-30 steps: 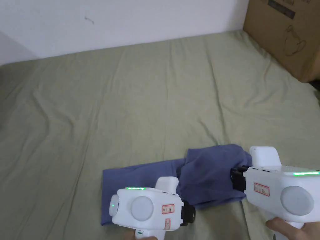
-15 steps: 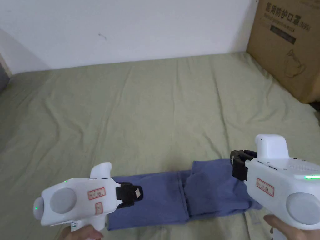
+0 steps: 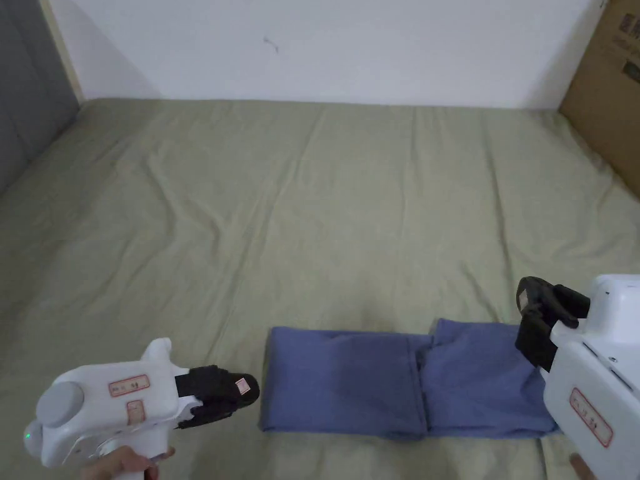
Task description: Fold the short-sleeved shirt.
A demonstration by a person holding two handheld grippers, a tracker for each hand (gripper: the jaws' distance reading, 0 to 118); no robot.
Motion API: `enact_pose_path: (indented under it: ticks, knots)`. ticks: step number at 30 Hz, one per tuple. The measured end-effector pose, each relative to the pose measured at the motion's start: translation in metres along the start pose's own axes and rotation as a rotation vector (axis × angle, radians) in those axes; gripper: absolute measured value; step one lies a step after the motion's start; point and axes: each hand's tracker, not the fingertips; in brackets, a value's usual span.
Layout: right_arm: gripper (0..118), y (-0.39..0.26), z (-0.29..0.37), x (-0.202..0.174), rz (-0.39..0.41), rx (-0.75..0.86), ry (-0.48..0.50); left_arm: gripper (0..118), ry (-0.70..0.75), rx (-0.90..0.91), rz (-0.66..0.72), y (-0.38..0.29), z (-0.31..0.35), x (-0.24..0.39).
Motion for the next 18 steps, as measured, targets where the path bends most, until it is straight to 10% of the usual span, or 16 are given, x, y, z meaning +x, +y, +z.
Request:
enact_pose_path:
  ticks: [1, 6, 11, 13, 16, 18]
  knots:
    - [1, -0.002, -0.004, -0.002, -0.002, -0.012, 0.004, 49, -0.012, -0.009, 0.01, 0.004, -0.006, -0.003]
    - [1, -0.01, -0.018, -0.01, 0.007, -0.066, 0.008, 94, -0.151, -0.066, 0.093, 0.028, -0.048, -0.024]
    - [1, -0.012, -0.029, -0.012, 0.005, -0.089, 0.007, 96, -0.232, -0.123, 0.138, 0.037, -0.086, -0.023]
    - [1, -0.014, -0.033, -0.014, -0.003, -0.1, 0.006, 83, -0.207, -0.154, 0.111, 0.037, -0.092, -0.017]
    - [1, -0.016, -0.038, -0.016, -0.001, -0.121, 0.007, 12, -0.014, -0.193, 0.067, 0.036, -0.099, -0.022]
    - [1, -0.017, -0.038, -0.019, 0.008, -0.134, 0.009, 12, -0.173, -0.2, 0.135, 0.037, -0.09, -0.036]
